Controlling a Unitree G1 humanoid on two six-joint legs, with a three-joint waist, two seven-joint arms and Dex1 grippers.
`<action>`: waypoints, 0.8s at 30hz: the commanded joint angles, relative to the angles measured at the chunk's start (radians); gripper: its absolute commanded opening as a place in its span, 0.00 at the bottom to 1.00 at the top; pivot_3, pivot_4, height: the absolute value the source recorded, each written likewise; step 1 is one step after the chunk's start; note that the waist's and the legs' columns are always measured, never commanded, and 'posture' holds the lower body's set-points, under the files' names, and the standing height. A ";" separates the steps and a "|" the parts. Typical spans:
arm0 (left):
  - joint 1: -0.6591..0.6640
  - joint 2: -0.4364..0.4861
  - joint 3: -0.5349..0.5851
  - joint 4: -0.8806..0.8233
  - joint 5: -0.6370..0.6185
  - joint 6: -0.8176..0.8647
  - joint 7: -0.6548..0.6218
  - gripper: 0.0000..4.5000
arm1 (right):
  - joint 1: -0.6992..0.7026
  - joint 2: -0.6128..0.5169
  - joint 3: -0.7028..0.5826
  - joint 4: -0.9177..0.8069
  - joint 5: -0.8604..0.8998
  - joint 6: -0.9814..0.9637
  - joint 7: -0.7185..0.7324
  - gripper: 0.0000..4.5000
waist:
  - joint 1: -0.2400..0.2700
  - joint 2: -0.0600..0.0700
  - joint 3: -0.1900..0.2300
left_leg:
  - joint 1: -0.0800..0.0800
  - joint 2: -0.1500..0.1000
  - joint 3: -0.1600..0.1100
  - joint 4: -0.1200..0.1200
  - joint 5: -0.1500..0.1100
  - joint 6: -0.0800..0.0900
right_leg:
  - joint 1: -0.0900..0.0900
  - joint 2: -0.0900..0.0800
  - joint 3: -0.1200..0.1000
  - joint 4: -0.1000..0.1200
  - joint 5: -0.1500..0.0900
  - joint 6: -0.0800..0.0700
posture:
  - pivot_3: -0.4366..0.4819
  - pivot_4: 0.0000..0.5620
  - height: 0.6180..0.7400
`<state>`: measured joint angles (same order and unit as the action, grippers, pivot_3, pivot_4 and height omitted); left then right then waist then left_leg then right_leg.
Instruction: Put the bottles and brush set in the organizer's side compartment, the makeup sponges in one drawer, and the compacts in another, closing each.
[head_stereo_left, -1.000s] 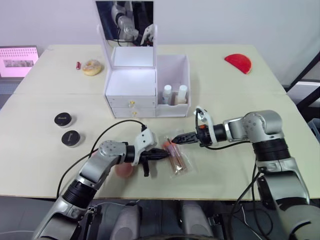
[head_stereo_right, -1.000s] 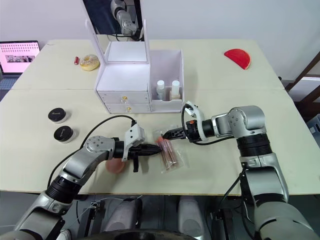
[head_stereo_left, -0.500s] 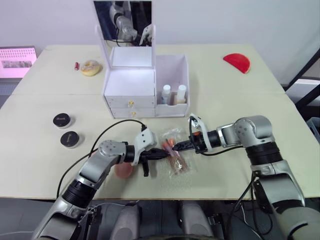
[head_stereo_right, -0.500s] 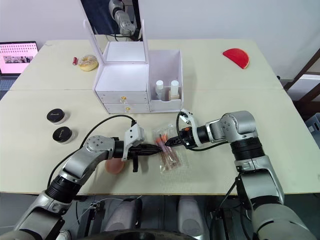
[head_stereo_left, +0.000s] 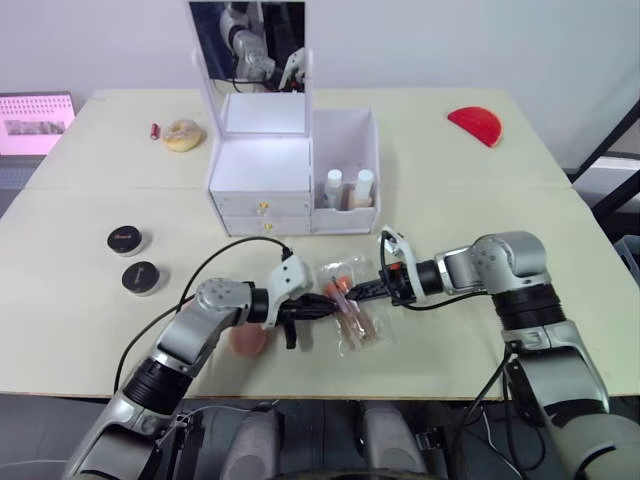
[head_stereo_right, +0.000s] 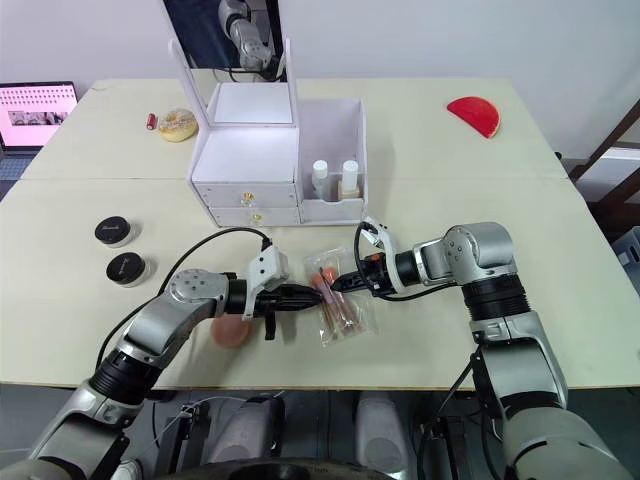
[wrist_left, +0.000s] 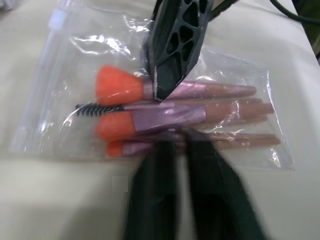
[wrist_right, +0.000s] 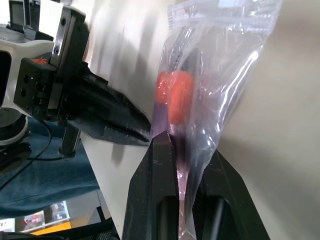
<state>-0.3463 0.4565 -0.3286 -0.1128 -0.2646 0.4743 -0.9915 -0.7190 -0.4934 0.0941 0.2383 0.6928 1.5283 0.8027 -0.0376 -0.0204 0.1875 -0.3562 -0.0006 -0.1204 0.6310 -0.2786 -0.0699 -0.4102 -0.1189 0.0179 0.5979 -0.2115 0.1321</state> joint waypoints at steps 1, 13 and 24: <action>0.000 0.034 0.072 -0.101 -0.058 0.047 0.000 0.51 | -0.027 -0.004 -0.066 -0.006 0.022 0.017 -0.003 0.00 | 0.000 0.000 0.000 | -0.001 0.000 0.000 0.000 0.000 0.000 | -0.001 0.000 0.000 0.000 0.000 0.000 | 0.48 0.27 1.00; 0.190 0.224 0.555 -0.472 -0.518 0.380 0.090 0.99 | -0.009 -0.136 -0.223 -0.333 0.174 -0.107 0.145 0.00 | -0.005 0.001 0.002 | -0.002 0.000 0.000 -0.003 -0.001 0.001 | -0.003 0.000 0.000 -0.001 -0.002 0.003 | 0.48 0.27 1.00; 0.204 0.198 0.685 -0.547 -0.699 0.417 0.333 0.99 | -0.419 -0.006 -0.227 0.106 -0.070 -0.755 0.120 0.00 | -0.007 0.001 0.003 | 0.000 0.000 0.000 -0.001 -0.001 0.001 | -0.001 0.000 0.000 -0.001 -0.001 -0.001 | 0.48 0.27 1.00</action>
<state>-0.1316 0.6540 0.3399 -0.6347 -0.9394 0.9062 -0.6800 -1.0986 -0.5114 -0.1346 0.2680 0.6729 0.8763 0.9253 -0.0448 -0.0194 0.1906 -0.3561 -0.0004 -0.1204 0.6305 -0.2791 -0.0694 -0.4113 -0.1186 0.0181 0.5970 -0.2112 0.1288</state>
